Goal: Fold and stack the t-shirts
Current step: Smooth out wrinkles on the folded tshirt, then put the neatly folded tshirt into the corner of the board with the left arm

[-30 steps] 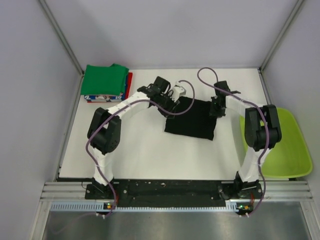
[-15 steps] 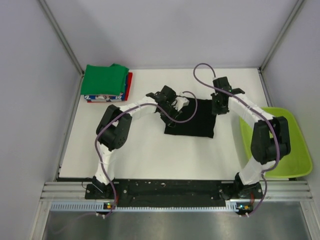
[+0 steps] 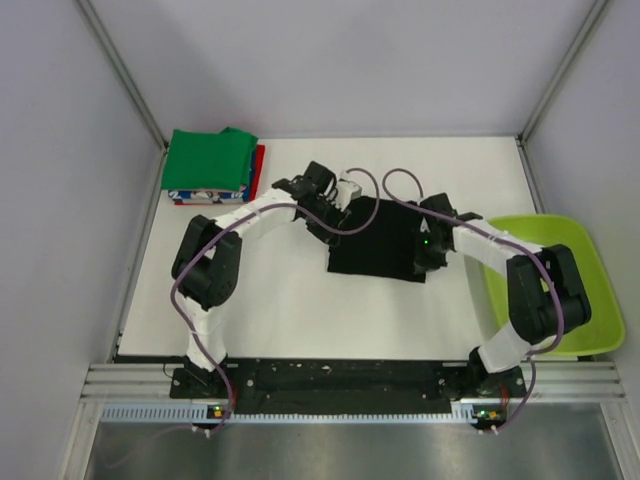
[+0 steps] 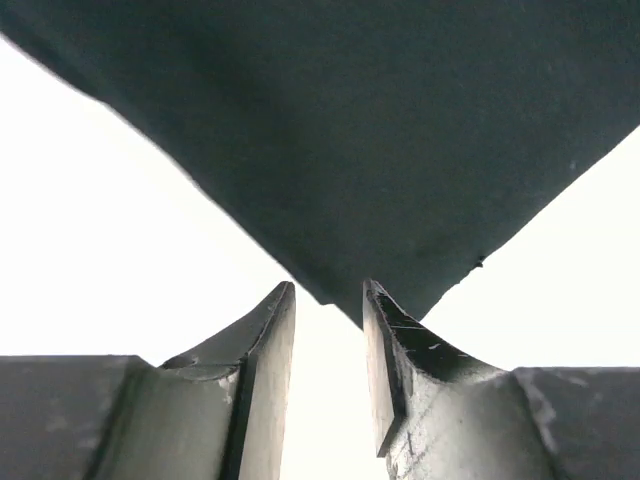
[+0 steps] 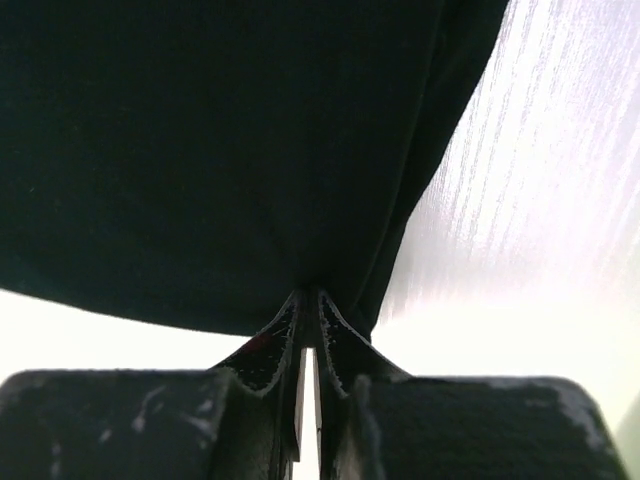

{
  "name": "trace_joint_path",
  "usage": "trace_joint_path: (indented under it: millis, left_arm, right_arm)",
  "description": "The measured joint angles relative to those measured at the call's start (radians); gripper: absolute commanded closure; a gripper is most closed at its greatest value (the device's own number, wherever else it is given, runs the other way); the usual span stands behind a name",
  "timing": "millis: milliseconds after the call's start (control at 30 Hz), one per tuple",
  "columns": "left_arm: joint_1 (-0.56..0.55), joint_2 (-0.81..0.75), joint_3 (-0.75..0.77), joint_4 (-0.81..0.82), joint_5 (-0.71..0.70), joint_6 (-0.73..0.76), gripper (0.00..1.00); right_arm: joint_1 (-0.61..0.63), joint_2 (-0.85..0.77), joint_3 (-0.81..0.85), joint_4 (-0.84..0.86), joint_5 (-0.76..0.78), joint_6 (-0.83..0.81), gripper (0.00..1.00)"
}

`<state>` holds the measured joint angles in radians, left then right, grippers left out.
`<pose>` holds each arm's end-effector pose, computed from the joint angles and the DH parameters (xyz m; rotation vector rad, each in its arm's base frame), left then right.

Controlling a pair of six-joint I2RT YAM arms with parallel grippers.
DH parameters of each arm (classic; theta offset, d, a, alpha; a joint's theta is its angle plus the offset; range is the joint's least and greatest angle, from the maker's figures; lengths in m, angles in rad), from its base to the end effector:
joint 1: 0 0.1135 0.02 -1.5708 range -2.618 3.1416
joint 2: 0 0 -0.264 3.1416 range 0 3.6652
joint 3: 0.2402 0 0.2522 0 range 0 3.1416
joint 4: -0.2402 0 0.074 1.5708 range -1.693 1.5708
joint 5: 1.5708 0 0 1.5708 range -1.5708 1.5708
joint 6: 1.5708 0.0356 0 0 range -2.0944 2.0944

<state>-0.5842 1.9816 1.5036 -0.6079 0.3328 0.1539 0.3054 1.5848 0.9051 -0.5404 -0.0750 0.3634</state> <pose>0.3445 -0.2417 0.2009 1.0708 2.4598 -0.5814 0.2753 0.0896 0.1673 0.0631 2.8222 0.2642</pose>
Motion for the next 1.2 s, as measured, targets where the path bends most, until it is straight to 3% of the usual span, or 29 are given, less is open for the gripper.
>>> trace_joint_path:
  millis: [67,133,267,333,533,633,700,800,867,1033,1200]
  left_arm:
    - [0.03,-0.013,0.033,-0.014,-0.01,-0.013,0.53]
    - [0.068,-0.011,0.089,-0.017,-0.013,-0.033,0.5]
    - [0.121,0.038,0.248,-0.022,0.007,-0.074,0.47]
    - [0.13,0.079,0.304,-0.016,0.021,-0.093,0.4]
    - [0.127,0.235,0.338,-0.027,0.047,-0.15,0.35]
    - [0.124,0.303,0.353,-0.042,0.078,-0.181,0.37]
    - [0.126,0.312,0.382,-0.042,0.089,-0.191,0.44]
    - [0.119,0.365,0.432,-0.047,0.124,-0.213,0.71]
    - [0.117,0.393,0.461,-0.048,0.16,-0.233,1.0]
    - [0.129,0.409,0.466,-0.055,0.244,-0.25,1.0]
    - [0.166,0.382,0.464,-0.088,0.224,-0.206,1.0]
  right_arm:
    - [0.0,-0.006,0.029,-0.037,0.003,-0.004,0.53]
    - [-0.004,-0.024,0.075,-0.059,0.018,-0.009,0.39]
    - [-0.06,-0.038,0.18,-0.048,0.045,-0.019,0.27]
    - [-0.11,-0.036,0.211,-0.028,0.046,-0.019,0.23]
    - [-0.172,0.023,0.246,-0.008,0.039,-0.018,0.01]
    - [-0.17,0.03,0.246,-0.012,0.023,-0.021,0.01]
    - [-0.17,0.028,0.246,-0.01,0.016,-0.022,0.01]
    - [-0.17,0.022,0.24,-0.007,0.008,-0.022,0.01]
    - [-0.17,0.01,0.23,-0.008,0.004,-0.023,0.01]
    - [-0.17,-0.045,0.214,-0.017,0.002,-0.03,0.01]
    - [-0.17,-0.108,0.204,-0.018,0.002,-0.039,0.01]
